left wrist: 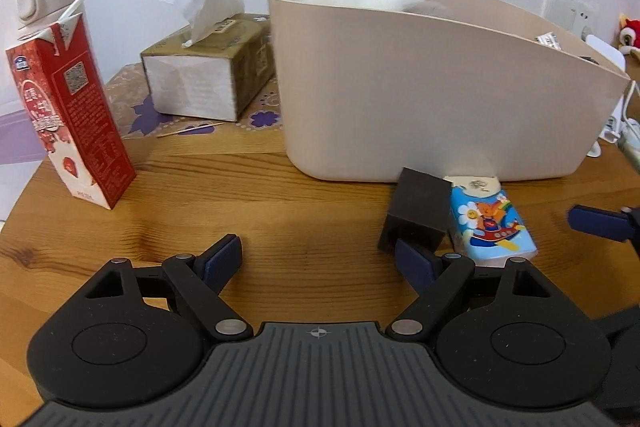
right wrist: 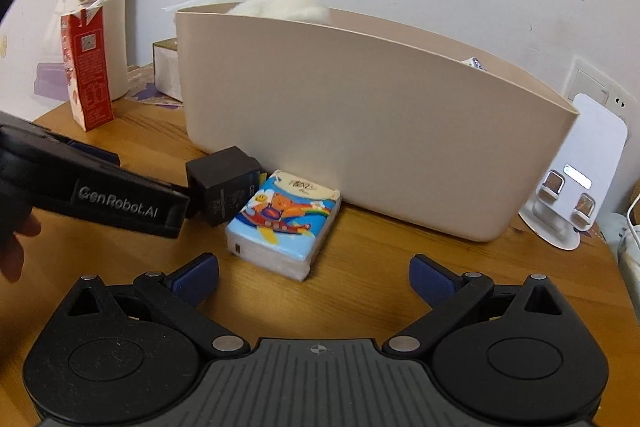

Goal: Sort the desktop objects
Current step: 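Grasp the black cube with the left gripper while the right grasps the cartoon tissue packet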

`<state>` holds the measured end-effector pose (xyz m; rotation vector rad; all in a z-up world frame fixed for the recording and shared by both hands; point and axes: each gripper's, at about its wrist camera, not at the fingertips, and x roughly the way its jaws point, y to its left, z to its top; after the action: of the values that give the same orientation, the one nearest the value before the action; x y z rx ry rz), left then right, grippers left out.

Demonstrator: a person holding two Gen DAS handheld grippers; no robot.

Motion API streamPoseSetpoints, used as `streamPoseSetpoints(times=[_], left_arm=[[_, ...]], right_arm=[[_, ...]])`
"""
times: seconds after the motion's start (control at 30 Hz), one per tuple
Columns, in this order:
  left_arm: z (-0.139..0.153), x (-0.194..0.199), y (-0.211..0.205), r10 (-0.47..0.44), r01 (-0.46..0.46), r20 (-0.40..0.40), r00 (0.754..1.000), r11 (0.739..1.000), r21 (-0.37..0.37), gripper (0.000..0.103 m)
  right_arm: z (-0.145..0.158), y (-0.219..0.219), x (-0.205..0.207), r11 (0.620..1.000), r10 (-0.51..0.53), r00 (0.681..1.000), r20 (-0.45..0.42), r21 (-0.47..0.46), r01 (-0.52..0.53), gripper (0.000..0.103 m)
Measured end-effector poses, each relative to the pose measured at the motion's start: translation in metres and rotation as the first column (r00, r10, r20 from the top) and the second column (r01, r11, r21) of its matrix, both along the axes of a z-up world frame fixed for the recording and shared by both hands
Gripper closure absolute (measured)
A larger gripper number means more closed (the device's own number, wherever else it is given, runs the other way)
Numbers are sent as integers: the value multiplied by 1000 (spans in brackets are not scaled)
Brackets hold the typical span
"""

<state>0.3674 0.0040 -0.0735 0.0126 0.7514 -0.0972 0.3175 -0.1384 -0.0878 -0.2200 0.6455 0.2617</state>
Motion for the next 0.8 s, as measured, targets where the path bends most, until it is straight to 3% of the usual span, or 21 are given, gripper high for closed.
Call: streamPoseSetpoints(times=[0.5, 0.8], left_arm=[[4, -1, -10, -72, 70, -25, 997, 994, -81, 18], [5, 6, -23, -67, 66, -21, 998, 996, -67, 18]], right_arm=[[-1, -16, 7, 996, -81, 997, -10, 35, 82, 0], [-2, -33, 12, 992, -113, 993, -19, 47, 113, 0]])
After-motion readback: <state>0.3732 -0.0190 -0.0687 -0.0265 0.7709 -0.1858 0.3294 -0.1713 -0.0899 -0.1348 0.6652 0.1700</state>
